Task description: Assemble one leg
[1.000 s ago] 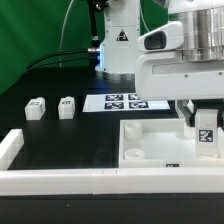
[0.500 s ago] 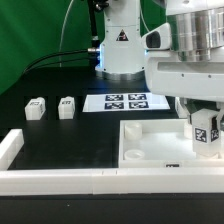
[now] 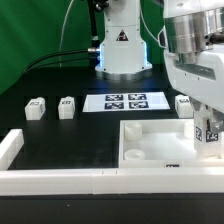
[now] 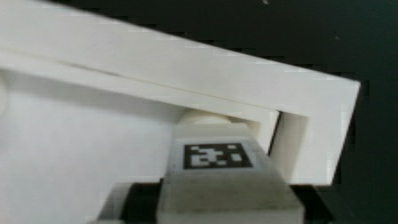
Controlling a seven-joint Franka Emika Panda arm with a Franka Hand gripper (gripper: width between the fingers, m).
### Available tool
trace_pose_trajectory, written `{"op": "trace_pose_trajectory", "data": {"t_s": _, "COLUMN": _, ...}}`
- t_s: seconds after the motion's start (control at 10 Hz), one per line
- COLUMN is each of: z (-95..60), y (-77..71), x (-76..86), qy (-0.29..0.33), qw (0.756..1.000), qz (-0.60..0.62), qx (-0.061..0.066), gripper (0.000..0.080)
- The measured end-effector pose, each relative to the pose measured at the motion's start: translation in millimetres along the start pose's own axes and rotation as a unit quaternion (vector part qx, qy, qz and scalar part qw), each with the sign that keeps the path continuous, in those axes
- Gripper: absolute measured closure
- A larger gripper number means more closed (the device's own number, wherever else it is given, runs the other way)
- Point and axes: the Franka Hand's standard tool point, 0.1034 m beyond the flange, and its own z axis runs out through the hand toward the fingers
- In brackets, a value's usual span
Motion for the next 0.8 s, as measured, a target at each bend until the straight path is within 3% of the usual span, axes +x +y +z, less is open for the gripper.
{"op": "trace_pose_trajectory", "data": {"t_s": 0.3, "z": 0.4, "y": -0.4, "x": -0.8, "qy": -0.006, "qw": 0.999, "qz": 0.046, "qx": 0.003, "gripper": 0.0508}}
{"op": "trace_pose_trajectory", "data": {"t_s": 0.4, "z": 0.5, "y": -0.4, "x": -1.2, "qy": -0.006, "qw": 0.999, "qz": 0.043, "qx": 0.003, "gripper": 0.0444}}
{"op": "trace_pose_trajectory", "data": {"t_s": 0.5, "z": 0.5, "y": -0.3, "x": -1.4, "qy": -0.006, "qw": 0.999, "qz": 0.040, "qx": 0.003, "gripper": 0.0242}}
{"op": "trace_pose_trajectory", "data": {"t_s": 0.6, "z": 0.6, "y": -0.3, "x": -1.5, "qy": -0.006, "qw": 1.000, "qz": 0.023, "qx": 0.003, "gripper": 0.0242}}
{"op": "trace_pose_trajectory", "data": {"t_s": 0.7, "z": 0.6, "y": -0.3, "x": -1.7, "qy": -0.006, "qw": 1.000, "qz": 0.021, "qx": 0.003, "gripper": 0.0169}}
{"op": "trace_pose_trajectory", "data": {"t_s": 0.8, "z": 0.5, "y": -0.3, "x": -1.4, "qy": -0.005, "qw": 0.999, "qz": -0.034, "qx": 0.004, "gripper": 0.0169}}
